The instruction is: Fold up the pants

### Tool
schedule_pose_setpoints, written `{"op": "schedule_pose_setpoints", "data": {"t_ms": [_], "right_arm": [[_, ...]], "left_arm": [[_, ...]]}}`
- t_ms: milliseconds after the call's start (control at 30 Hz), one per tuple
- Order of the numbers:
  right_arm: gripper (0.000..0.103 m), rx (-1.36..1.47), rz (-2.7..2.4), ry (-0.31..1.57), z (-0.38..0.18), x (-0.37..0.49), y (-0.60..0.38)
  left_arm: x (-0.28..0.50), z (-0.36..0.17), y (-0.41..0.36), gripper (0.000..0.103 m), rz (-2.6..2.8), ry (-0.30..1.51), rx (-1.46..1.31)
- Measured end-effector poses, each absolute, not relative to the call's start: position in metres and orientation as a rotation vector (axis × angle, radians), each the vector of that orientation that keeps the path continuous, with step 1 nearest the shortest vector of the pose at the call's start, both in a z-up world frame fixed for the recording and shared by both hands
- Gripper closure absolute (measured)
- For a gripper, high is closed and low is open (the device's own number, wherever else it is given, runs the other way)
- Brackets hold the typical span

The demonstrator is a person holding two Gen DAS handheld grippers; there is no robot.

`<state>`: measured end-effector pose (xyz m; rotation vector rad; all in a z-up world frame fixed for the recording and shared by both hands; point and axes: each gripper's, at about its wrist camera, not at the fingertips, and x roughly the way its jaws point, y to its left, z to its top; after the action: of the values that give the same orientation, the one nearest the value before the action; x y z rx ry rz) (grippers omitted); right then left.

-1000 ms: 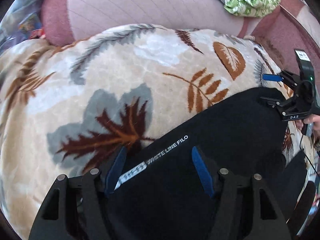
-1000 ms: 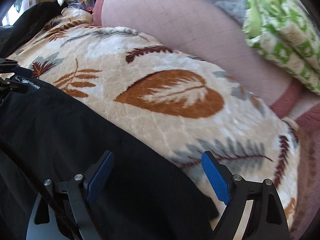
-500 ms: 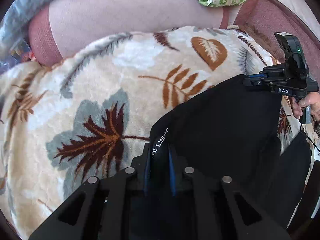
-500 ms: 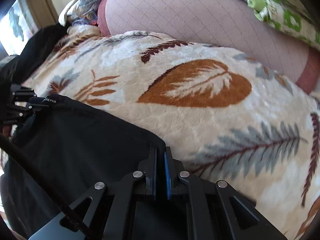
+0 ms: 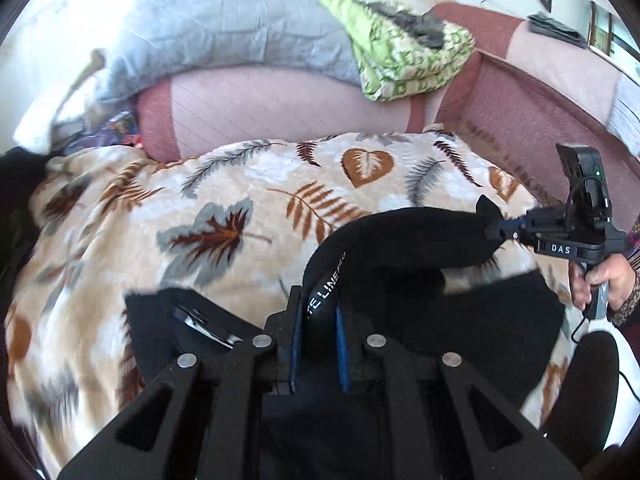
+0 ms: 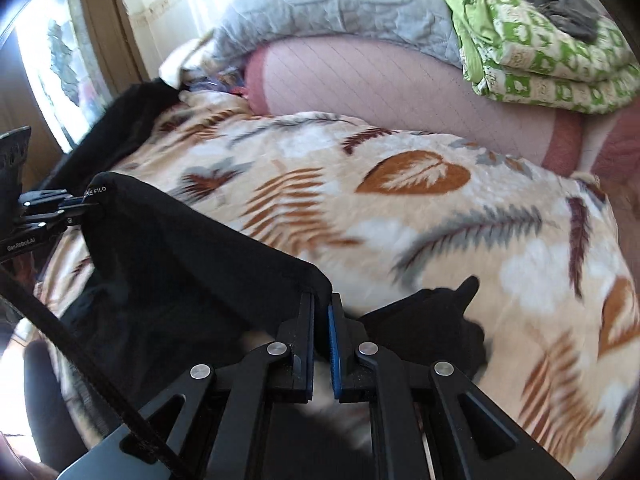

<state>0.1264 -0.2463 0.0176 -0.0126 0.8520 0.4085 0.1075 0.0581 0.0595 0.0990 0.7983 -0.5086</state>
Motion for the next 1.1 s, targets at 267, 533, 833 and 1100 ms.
{"op": "schedule_pose_setpoints", "data": {"t_ms": [267, 533, 833, 1100], "right_arm": [[0.094, 0.177, 0.435, 0.922, -0.029, 0.003, -0.232], [0.062, 0.267, 0.268, 0.933, -0.042, -0.05, -0.263], [0.029, 0.27, 0.066, 0.842, -0.024, -0.016, -0.308], [0.091, 0.196, 0.074, 0.933, -0.053, 0.019, -0.298]], "left_arm": [[-0.014, -0.001, 0.068, 0.079, -0.41, 0.887, 0.156], [-0.062, -0.001, 0.094, 0.055, -0.356, 0.893, 0.076], [-0.066, 0.013, 0.143, 0.05, -0.226, 0.855, -0.12], [-0.064, 0.028, 0.14, 0.04, -0.205, 0.792, -0.16]]}}
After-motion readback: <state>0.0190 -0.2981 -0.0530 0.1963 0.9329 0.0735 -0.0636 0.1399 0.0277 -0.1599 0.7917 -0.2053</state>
